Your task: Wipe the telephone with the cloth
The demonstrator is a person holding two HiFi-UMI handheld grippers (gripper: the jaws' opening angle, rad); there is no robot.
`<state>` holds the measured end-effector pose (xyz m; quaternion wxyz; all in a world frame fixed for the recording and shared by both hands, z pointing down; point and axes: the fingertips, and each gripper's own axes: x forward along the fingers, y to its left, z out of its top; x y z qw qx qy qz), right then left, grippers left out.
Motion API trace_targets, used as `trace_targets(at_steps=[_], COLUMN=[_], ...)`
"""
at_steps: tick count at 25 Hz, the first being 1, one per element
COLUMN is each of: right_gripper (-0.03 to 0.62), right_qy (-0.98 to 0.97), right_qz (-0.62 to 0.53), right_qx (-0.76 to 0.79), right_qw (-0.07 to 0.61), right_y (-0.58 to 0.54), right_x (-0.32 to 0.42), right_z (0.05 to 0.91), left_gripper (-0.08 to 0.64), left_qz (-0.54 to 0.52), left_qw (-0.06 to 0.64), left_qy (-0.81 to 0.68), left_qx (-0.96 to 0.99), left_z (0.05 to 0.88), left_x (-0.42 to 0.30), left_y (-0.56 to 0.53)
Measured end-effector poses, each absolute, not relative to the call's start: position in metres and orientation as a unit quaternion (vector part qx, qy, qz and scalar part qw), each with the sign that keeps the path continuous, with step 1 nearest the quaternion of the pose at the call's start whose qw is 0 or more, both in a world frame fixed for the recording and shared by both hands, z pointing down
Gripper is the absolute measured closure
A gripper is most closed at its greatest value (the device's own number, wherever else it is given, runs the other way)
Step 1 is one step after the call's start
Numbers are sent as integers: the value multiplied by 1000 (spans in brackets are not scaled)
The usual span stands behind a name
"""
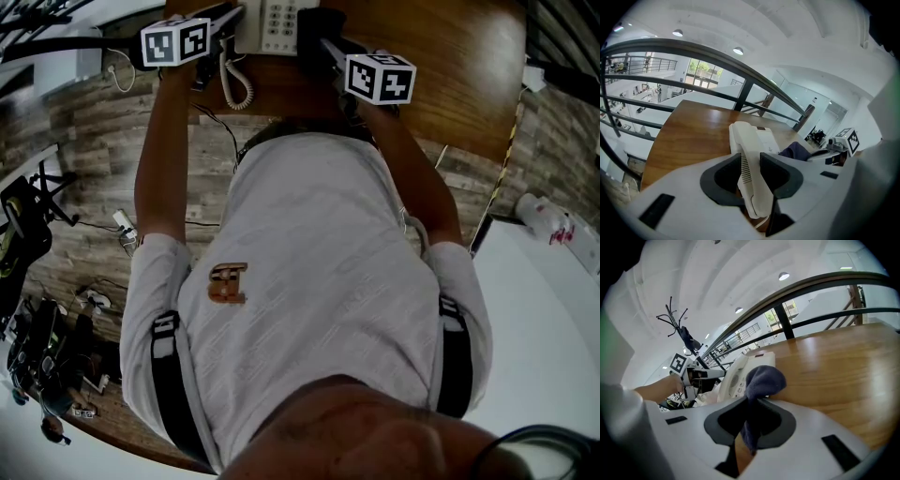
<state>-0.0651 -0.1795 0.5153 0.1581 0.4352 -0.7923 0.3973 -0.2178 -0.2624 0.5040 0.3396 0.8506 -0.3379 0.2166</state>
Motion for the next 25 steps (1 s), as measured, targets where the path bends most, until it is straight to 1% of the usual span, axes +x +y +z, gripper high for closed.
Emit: trace_targets(at_steps=[4,7,20,25], right_gripper=[532,532,532,532], right_qy=[-820,-841,-898,-911], right_qz=[354,311,171,112], right_qx=[421,415,400,396], right_qw=[157,151,63,38], right_y=[-184,-188,-211,-211], right_x=[-70,-73,-85,-94], right_z=[486,459,346,316], left_gripper=[425,426,489,517], left_qz=[227,208,40,-32], left_qw=[319,299,161,89], left_qy=[-343,-350,-404,-402], left_qx=[854,863,899,911], left_z=[497,478,343,295], left_x=[-211,-204,-188,-187], left_y=[-259,-252,-249,-239])
